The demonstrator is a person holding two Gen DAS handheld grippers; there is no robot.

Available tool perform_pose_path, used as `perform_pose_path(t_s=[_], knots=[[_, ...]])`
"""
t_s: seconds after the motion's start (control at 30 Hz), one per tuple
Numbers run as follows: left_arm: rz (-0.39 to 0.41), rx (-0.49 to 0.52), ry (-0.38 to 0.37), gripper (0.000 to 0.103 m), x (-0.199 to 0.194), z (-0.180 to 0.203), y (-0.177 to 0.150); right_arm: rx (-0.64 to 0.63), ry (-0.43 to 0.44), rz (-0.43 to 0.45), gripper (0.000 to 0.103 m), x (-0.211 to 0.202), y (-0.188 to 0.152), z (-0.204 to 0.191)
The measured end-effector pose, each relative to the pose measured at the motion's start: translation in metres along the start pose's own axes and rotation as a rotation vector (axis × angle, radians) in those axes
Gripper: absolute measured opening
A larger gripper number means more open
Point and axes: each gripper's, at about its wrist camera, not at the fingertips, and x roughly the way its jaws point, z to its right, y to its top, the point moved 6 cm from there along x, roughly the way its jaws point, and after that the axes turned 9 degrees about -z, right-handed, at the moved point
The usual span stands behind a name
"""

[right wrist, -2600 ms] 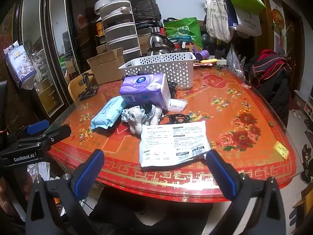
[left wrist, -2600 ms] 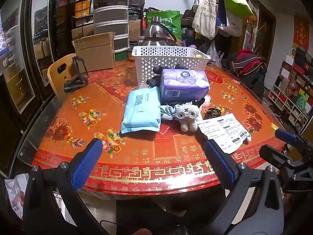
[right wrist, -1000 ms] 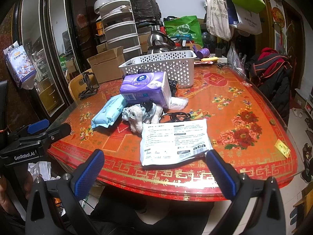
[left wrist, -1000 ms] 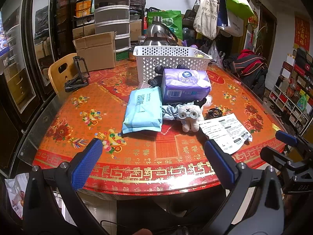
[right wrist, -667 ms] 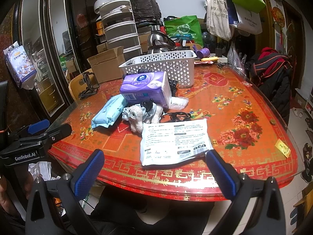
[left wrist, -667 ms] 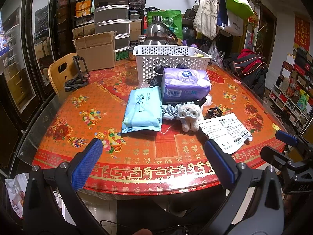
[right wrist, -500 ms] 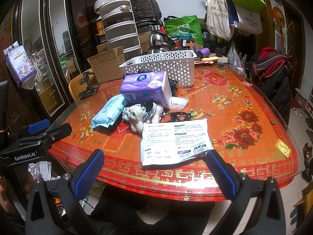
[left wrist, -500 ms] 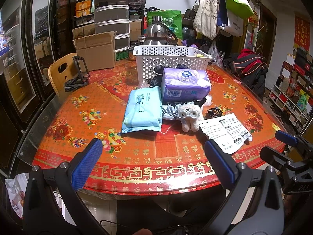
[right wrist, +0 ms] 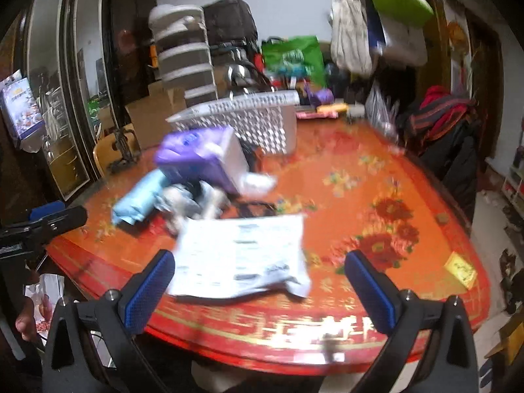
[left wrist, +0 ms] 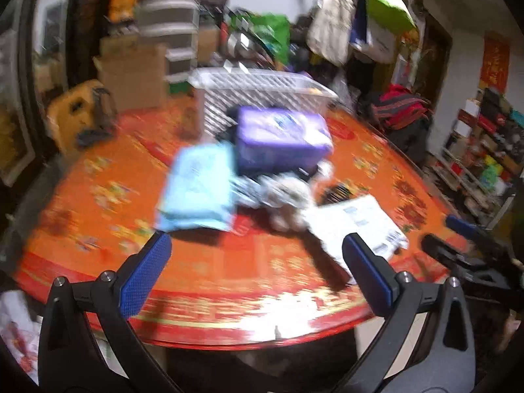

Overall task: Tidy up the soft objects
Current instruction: 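Reach the right tool to the white instruction sheet and grasp it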

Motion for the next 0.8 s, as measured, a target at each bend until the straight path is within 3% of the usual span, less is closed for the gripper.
perform_pose_path(t_s=[0.07,0.17,0.3,0.37,0.57,0.67,0.8], knots=[[-0.034,-0.004,-0.064,0.103,0.017,0.014,-0.004,0.03,0.028,-0.022,0.103,0.013,-0.004,0.018],[-0.072,0.03,-0.049,0.103,0.044,0.033,-0.008,0.058,0.073,-0.047,0.103,0.03,-0.011,0.031],[-0.098,0.033,-0.049,0.101,0.072,0.046,-0.01,0.041,0.098,-0.073,0.087,0.047,-0.018,0.034],[-0.114,0.035,-0.053,0.098,0.084,0.051,-0.01,0.028,0.102,-0.078,0.085,0.051,-0.02,0.036],[-0.153,0.057,-0.045,0.081,0.116,0.071,-0.017,-0.029,0.104,-0.075,0.066,0.056,-0.017,0.033],[-0.182,0.04,-0.063,0.074,0.132,0.074,-0.021,-0.052,0.144,-0.075,0.048,0.058,-0.017,0.025],[-0.169,0.039,-0.07,0.056,0.139,0.08,-0.02,-0.077,0.147,-0.074,0.046,0.061,-0.015,0.02]])
